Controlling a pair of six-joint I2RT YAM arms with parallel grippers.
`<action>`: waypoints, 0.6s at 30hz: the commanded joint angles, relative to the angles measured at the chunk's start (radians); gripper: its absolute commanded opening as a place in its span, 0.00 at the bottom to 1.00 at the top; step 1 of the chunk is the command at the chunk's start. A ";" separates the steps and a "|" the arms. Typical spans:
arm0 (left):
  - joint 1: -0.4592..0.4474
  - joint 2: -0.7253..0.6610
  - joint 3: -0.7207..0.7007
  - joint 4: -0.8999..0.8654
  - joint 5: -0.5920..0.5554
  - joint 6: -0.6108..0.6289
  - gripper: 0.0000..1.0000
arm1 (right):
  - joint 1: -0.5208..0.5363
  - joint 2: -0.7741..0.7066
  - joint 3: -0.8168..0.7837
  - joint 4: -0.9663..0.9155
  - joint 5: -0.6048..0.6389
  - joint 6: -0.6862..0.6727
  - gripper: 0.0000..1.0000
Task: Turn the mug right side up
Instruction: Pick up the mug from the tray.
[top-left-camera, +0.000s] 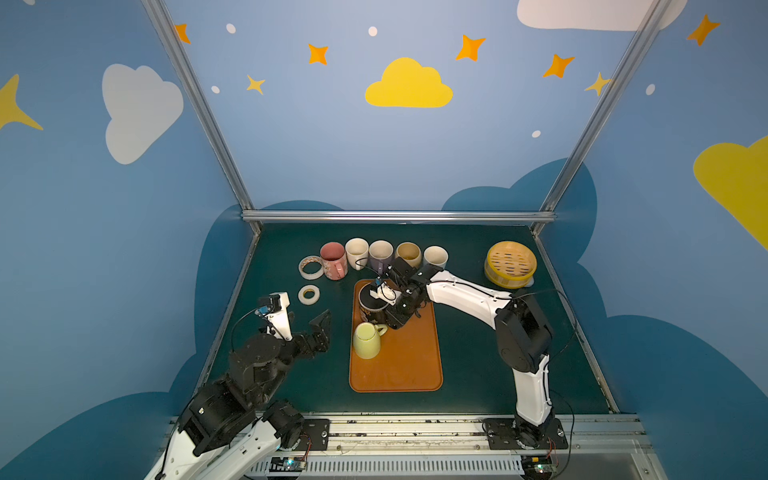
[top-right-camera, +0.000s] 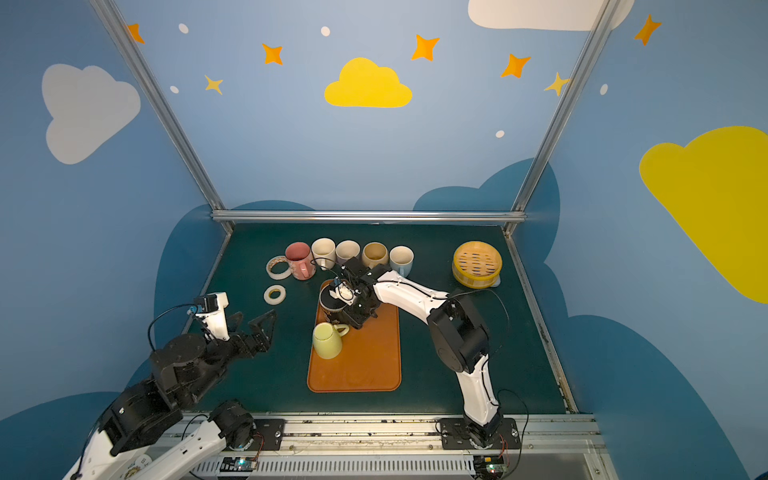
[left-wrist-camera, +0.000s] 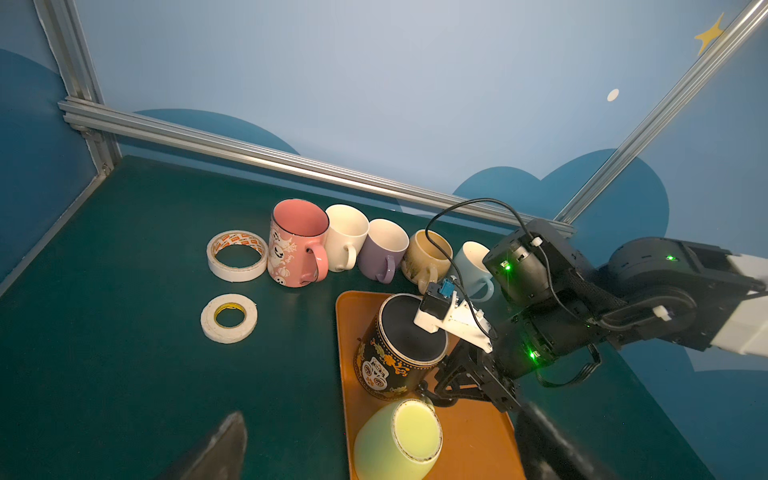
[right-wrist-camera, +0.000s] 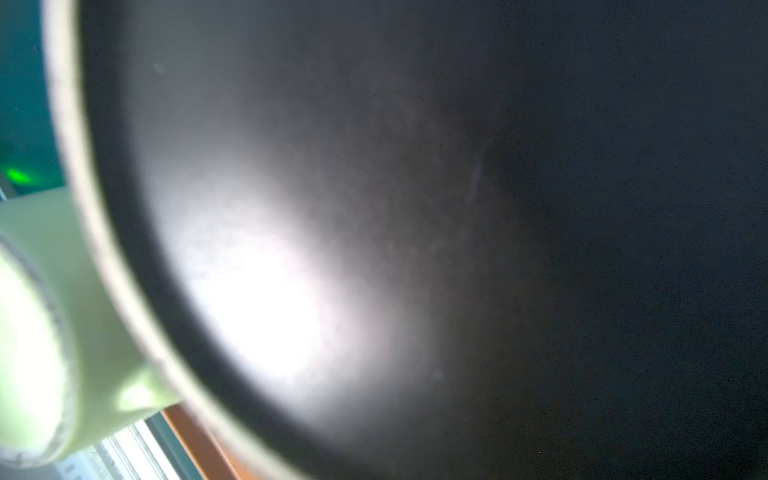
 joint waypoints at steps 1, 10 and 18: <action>0.005 -0.016 -0.009 -0.016 -0.006 -0.015 1.00 | 0.003 -0.026 -0.004 0.027 0.018 0.000 0.00; 0.005 -0.014 -0.035 0.012 0.020 -0.040 1.00 | 0.001 -0.141 -0.069 0.091 0.021 0.021 0.00; 0.004 0.008 -0.078 0.072 0.074 -0.086 1.00 | -0.008 -0.258 -0.136 0.141 0.017 0.046 0.00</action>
